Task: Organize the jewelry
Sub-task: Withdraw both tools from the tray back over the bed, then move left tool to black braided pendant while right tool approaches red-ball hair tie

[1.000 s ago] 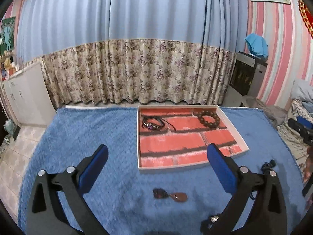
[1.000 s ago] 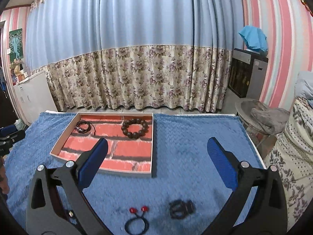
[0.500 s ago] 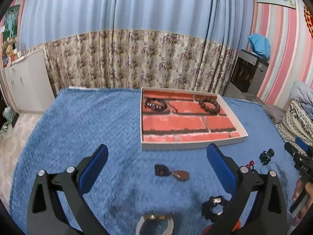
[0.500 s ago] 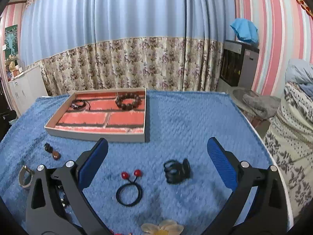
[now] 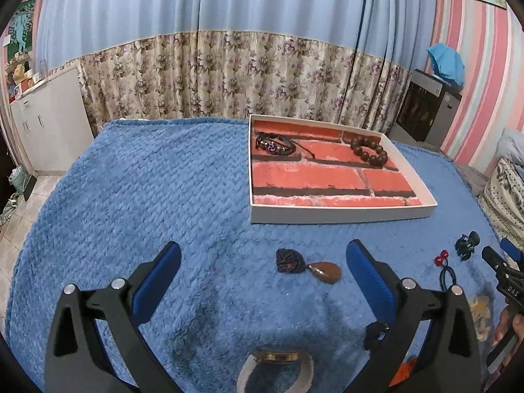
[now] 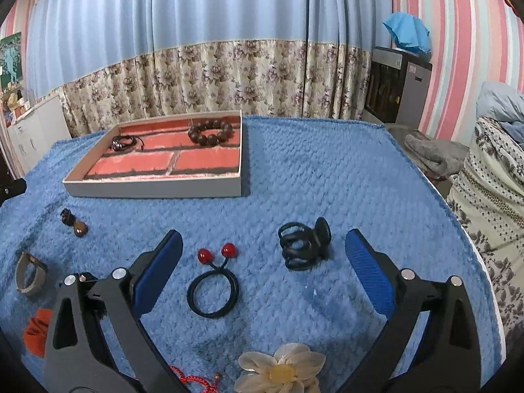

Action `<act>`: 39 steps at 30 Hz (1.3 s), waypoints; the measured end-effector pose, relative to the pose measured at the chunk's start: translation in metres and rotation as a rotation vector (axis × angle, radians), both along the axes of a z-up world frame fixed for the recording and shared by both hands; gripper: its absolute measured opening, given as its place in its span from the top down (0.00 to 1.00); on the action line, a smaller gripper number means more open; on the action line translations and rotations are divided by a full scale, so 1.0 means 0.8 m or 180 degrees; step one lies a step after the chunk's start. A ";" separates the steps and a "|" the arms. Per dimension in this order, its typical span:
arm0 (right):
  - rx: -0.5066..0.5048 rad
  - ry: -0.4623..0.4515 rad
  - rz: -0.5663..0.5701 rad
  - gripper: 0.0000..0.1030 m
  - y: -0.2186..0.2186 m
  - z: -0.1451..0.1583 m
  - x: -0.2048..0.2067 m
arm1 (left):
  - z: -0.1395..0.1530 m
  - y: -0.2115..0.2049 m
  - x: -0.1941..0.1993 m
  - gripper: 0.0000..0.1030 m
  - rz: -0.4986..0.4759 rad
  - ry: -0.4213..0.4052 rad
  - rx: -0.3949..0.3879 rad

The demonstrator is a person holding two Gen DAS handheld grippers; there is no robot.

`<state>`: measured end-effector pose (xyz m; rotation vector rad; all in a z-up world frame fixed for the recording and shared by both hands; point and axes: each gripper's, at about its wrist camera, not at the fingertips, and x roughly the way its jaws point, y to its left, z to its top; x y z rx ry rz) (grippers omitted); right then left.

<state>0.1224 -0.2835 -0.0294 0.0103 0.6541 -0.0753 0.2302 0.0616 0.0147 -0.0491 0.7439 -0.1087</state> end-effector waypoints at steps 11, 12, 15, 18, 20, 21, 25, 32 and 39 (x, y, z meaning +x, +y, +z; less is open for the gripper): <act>-0.0167 0.0273 0.0062 0.20 0.015 -0.037 0.018 | -0.041 -0.005 0.029 0.04 -0.0022 0.0339 0.0046; -0.0179 0.0304 0.0069 0.20 0.016 -0.041 0.019 | -0.044 -0.007 0.030 0.04 -0.0039 0.0364 0.0046; -0.0217 0.0369 0.0082 0.22 0.021 -0.049 0.023 | -0.052 -0.016 0.037 0.05 -0.0081 0.0442 0.0082; -0.0219 0.0445 0.0084 0.28 0.022 -0.059 0.026 | -0.057 -0.024 0.045 0.05 -0.0126 0.0502 0.0122; -0.0193 0.0516 0.0087 0.32 0.022 -0.065 0.029 | -0.061 -0.029 0.049 0.05 -0.0162 0.0520 0.0162; -0.0171 0.0553 0.0090 0.33 0.022 -0.068 0.030 | -0.063 -0.031 0.050 0.05 -0.0173 0.0529 0.0177; -0.0209 0.0593 0.0108 0.35 0.025 -0.076 0.029 | -0.070 -0.034 0.055 0.05 -0.0209 0.0573 0.0170; -0.0165 0.0658 0.0129 0.49 0.022 -0.083 0.029 | -0.080 -0.043 0.061 0.06 -0.0237 0.0602 0.0240; -0.0154 0.0665 0.0192 0.58 0.026 -0.083 0.031 | -0.094 -0.038 0.075 0.25 -0.0218 0.0771 0.0085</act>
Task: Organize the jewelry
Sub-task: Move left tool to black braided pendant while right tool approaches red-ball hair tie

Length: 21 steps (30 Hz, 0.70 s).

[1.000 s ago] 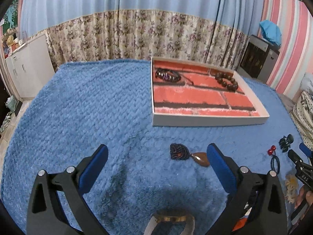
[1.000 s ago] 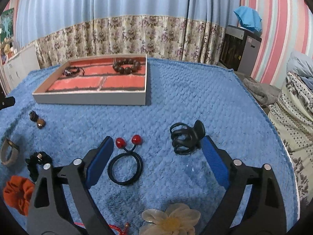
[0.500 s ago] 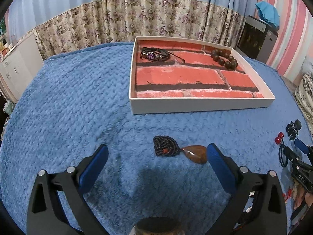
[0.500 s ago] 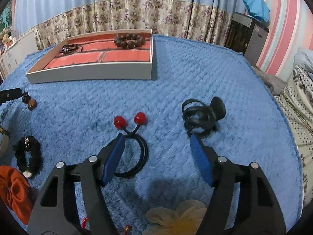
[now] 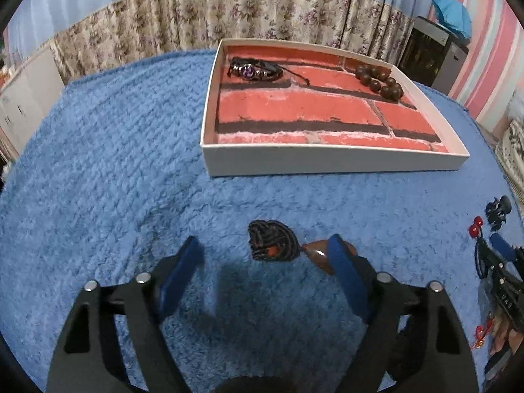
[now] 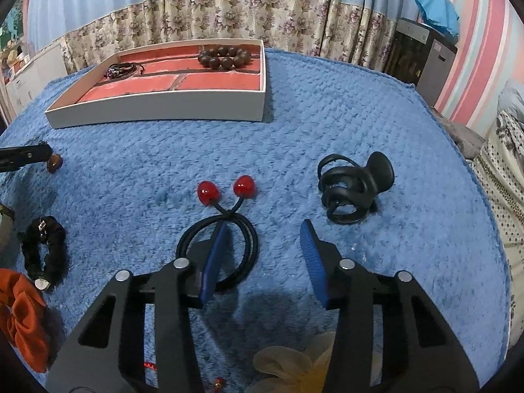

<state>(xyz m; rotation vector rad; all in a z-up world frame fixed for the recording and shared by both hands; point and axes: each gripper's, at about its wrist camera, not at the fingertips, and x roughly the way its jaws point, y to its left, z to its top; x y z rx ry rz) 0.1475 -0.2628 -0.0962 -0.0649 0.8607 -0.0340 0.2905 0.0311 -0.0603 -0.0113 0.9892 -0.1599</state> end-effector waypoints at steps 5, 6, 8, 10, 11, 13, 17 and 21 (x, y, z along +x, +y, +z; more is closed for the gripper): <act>0.0029 0.0007 0.0043 0.65 0.000 0.000 0.002 | 0.000 0.004 0.002 0.36 0.0025 -0.0014 -0.0073; 0.0031 0.0008 0.0053 0.66 0.001 0.000 0.003 | 0.001 0.003 0.001 0.42 0.0015 -0.0021 -0.0086; 0.0075 0.0014 0.0065 0.69 0.000 0.001 0.006 | 0.001 0.001 0.001 0.50 -0.0012 -0.0027 -0.0104; 0.0137 0.0023 0.0063 0.73 -0.001 0.001 0.008 | 0.000 0.002 0.002 0.54 -0.0002 -0.0018 -0.0107; 0.0156 0.0030 0.0068 0.75 -0.001 0.001 0.009 | 0.000 0.003 0.002 0.56 0.0006 -0.0013 -0.0104; 0.0153 0.0031 0.0082 0.78 0.001 0.001 0.009 | -0.001 0.004 0.003 0.57 0.0002 -0.0011 -0.0120; 0.0240 0.0032 0.0084 0.83 -0.001 0.001 0.011 | -0.001 0.003 0.004 0.64 -0.0013 -0.0023 -0.0148; 0.0281 0.0018 0.0095 0.91 -0.003 0.002 0.012 | -0.001 0.003 0.001 0.70 -0.0041 -0.0057 -0.0150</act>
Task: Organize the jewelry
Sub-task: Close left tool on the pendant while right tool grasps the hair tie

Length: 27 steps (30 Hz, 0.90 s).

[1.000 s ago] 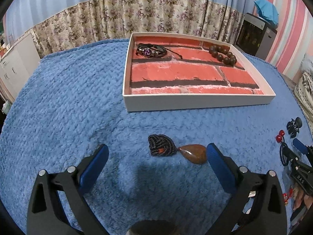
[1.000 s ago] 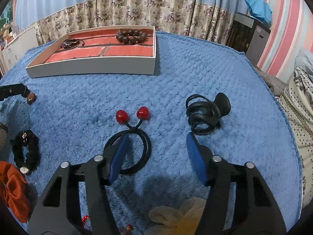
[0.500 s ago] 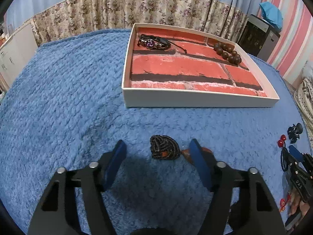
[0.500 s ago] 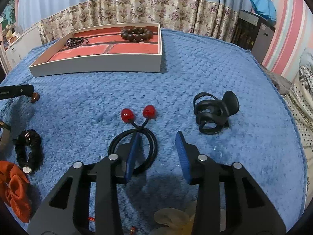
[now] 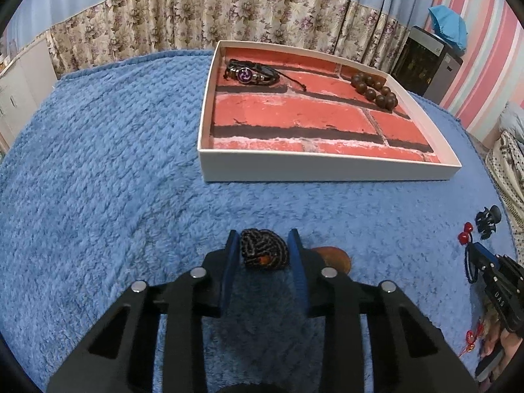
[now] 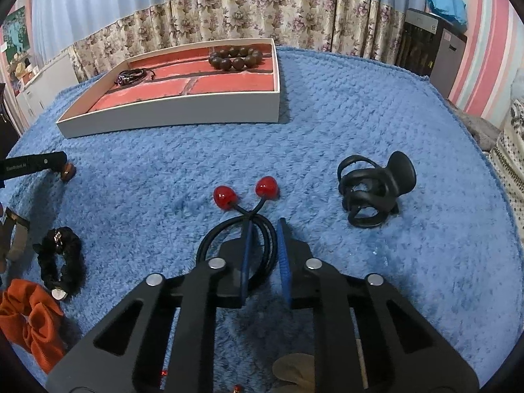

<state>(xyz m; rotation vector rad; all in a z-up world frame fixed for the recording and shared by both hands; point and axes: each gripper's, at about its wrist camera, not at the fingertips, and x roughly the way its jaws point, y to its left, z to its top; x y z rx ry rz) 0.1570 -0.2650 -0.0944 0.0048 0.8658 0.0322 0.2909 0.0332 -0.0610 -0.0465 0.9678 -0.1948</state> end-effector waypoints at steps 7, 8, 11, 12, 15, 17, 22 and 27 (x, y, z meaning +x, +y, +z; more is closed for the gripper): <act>0.0038 -0.0032 0.0002 0.95 -0.001 0.003 0.000 | 0.001 -0.001 -0.005 0.74 -0.0008 -0.0046 0.0016; 0.0034 -0.0049 0.0004 0.96 -0.001 0.004 -0.001 | 0.002 0.000 -0.006 0.74 -0.0008 -0.0049 0.0002; 0.0018 -0.0088 0.0010 0.96 0.000 0.011 -0.004 | 0.006 0.003 -0.008 0.74 0.0010 -0.0057 -0.0048; 0.0009 -0.0099 0.0013 0.96 0.001 0.013 -0.005 | 0.009 0.003 -0.010 0.74 0.0012 -0.0072 -0.0056; -0.0020 -0.0137 0.0019 0.96 0.004 0.022 -0.006 | 0.019 0.006 -0.015 0.74 0.0021 -0.0128 -0.0087; -0.0033 -0.0151 0.0028 0.96 0.005 0.025 -0.004 | 0.023 0.007 -0.017 0.74 0.0025 -0.0156 -0.0104; -0.0069 -0.0276 0.0048 0.96 0.007 0.045 0.002 | 0.036 0.006 -0.021 0.75 -0.0011 -0.0216 -0.0130; -0.0110 -0.0394 0.0089 0.96 0.014 0.070 0.012 | 0.056 -0.002 -0.026 0.75 -0.0069 -0.0340 -0.0085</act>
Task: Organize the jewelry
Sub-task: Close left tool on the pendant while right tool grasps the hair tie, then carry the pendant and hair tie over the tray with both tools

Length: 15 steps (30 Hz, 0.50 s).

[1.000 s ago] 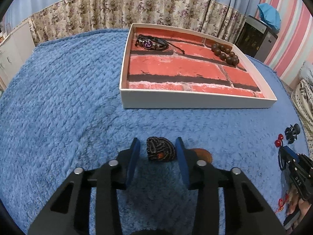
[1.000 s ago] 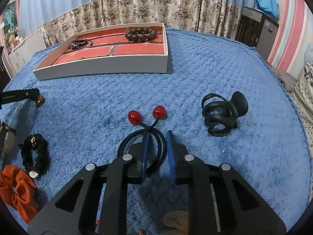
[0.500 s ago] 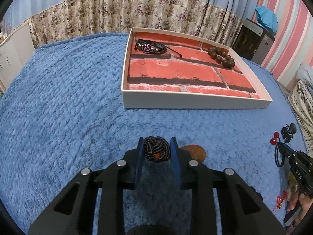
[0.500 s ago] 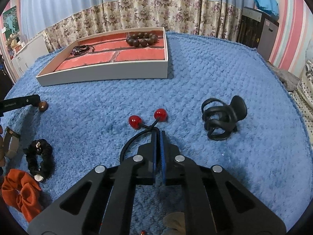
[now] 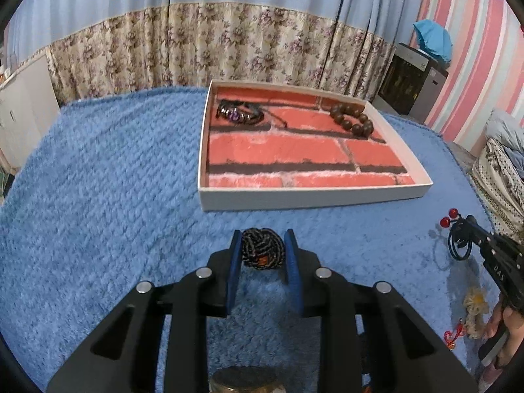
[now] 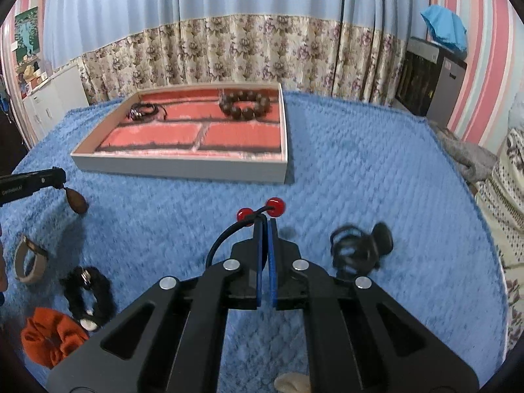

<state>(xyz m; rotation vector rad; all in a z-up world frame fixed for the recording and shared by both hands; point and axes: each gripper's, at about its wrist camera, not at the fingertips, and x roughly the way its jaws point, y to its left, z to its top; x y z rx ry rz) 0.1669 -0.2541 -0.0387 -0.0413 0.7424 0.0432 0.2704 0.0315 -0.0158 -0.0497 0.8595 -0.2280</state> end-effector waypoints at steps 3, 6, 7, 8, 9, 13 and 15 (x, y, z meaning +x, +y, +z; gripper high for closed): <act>-0.0001 -0.0069 0.0025 0.96 0.004 0.013 0.008 | 0.014 -0.002 0.003 0.75 -0.0006 -0.0060 0.0012; -0.0001 -0.0127 0.0051 0.96 0.009 0.030 0.021 | 0.032 -0.004 0.010 0.75 -0.0011 -0.0127 0.0013; 0.0003 -0.0148 0.0059 0.96 0.010 0.036 0.026 | 0.039 -0.005 0.012 0.75 -0.0022 -0.0154 0.0002; 0.0004 -0.0168 0.0068 0.96 0.012 0.042 0.033 | 0.047 -0.006 0.016 0.75 -0.0034 -0.0189 0.0009; 0.0006 -0.0184 0.0071 0.96 0.013 0.046 0.039 | 0.053 -0.008 0.019 0.75 -0.0041 -0.0218 0.0028; 0.0014 -0.0215 0.0085 0.96 0.020 0.062 0.072 | 0.072 -0.019 0.042 0.75 -0.0066 -0.0311 0.0143; 0.0019 -0.0228 0.0097 0.96 0.024 0.067 0.092 | 0.074 -0.023 0.059 0.75 -0.0071 -0.0305 0.0172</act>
